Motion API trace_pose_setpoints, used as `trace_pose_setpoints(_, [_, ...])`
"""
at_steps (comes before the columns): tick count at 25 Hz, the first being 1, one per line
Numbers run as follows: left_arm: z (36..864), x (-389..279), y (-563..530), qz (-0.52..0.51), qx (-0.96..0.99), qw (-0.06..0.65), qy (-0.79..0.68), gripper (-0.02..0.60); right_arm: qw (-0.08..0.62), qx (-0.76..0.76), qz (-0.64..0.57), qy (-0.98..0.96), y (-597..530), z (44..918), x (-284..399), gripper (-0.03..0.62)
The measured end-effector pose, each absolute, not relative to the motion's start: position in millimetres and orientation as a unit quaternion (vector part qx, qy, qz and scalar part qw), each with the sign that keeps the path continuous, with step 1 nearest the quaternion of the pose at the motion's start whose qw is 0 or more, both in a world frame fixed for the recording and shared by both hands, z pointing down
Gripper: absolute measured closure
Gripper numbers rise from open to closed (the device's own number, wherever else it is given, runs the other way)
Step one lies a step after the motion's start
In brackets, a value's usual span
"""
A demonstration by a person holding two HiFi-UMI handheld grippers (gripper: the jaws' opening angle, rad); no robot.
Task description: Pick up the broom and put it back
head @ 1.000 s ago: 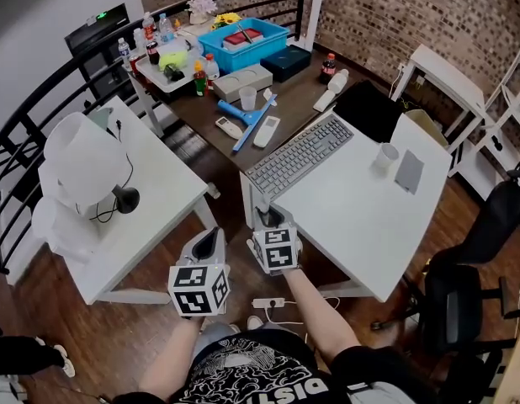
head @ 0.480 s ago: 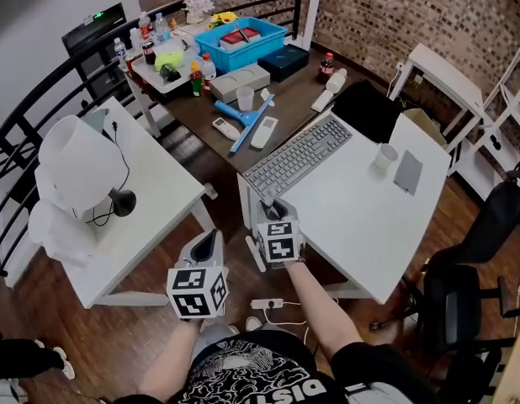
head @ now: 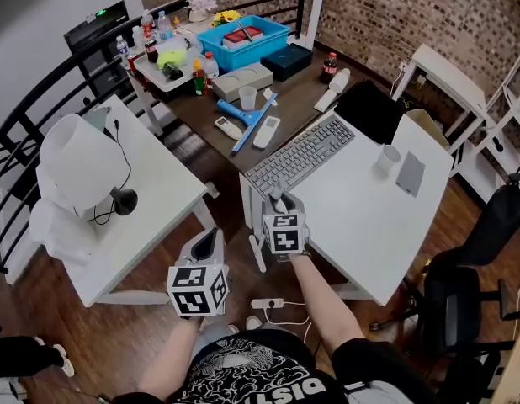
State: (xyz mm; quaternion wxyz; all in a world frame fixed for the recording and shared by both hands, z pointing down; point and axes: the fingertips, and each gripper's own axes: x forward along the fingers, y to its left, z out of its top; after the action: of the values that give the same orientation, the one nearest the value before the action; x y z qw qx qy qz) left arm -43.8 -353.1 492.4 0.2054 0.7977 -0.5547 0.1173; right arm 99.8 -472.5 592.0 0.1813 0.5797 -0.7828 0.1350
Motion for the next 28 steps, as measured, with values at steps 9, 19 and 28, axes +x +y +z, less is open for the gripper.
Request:
trace_pose_setpoints(9, [492.3,-39.9,-354.1,0.118,0.801,0.205,-0.551,0.577,0.195,0.569,0.141,-0.786,-469.3,600.5,98.8,0.461])
trace_pose_setpoints(19, [493.2,-42.6,-344.6,0.119,0.800,0.208,-0.551,0.577,0.197,0.568,0.141,-0.786,-462.9,597.6,96.7,0.431])
trace_pose_setpoints(28, [500.7,-49.6,-312.5,0.123,0.793,0.222,-0.554,0.577,0.191,0.574,0.126,-0.786,-435.6,578.4,99.7,0.430])
